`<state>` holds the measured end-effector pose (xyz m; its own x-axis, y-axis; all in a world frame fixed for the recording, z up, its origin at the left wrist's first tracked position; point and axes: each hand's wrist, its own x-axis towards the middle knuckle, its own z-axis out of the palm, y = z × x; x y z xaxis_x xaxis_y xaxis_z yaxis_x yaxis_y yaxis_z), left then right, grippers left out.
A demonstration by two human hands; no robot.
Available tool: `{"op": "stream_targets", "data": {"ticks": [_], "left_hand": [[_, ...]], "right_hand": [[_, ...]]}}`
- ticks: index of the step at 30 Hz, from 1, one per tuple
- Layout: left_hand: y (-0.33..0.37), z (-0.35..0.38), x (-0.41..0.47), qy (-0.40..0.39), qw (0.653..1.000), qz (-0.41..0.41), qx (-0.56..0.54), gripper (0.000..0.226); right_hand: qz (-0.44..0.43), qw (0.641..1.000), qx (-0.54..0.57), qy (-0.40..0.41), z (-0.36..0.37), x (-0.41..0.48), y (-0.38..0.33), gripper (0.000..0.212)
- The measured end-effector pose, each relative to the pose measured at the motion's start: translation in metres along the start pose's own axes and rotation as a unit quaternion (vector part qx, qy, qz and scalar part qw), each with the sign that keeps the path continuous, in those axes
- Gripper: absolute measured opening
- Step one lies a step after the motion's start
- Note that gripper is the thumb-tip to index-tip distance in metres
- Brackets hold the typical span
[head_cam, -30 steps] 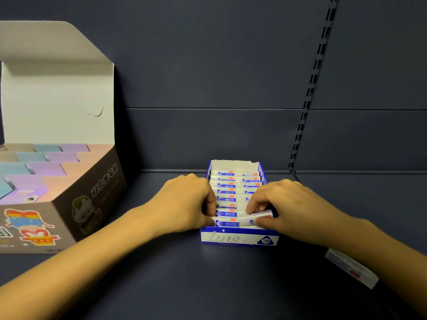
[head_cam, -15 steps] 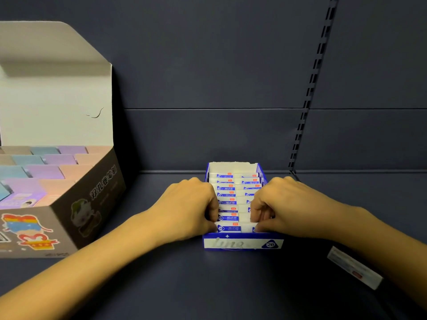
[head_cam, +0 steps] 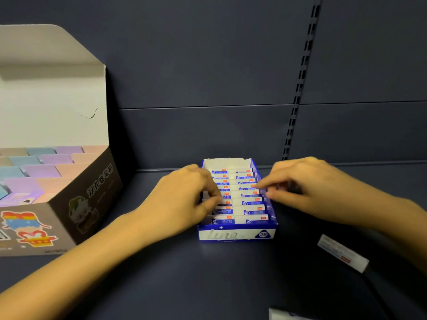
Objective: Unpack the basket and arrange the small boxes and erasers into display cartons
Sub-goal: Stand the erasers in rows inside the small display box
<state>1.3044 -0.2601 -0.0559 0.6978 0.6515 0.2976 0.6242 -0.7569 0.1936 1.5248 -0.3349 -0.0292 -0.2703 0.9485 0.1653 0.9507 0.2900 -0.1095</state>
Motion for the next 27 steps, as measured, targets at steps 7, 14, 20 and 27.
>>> {"op": "stream_targets", "data": {"ticks": [7, 14, 20, 27], "left_hand": [[0.032, 0.001, -0.013, -0.022, 0.986, 0.138, -0.089, 0.02], [0.059, 0.014, -0.021, -0.13, 0.965, 0.196, -0.115, 0.018], [0.07, 0.019, -0.024, -0.177, 0.953, 0.206, -0.137, 0.02], [0.079, 0.021, -0.027, -0.234, 0.94, 0.198, -0.152, 0.036]], "right_hand": [[0.07, 0.997, 0.013, -0.016, -0.005, -0.053, 0.029, 0.023], [0.128, 0.989, -0.012, -0.071, 0.005, -0.088, 0.04, 0.034], [0.151, 0.986, -0.035, -0.066, 0.022, -0.091, 0.033, 0.027], [0.142, 0.988, -0.018, -0.066, 0.022, -0.083, 0.027, 0.017]]}}
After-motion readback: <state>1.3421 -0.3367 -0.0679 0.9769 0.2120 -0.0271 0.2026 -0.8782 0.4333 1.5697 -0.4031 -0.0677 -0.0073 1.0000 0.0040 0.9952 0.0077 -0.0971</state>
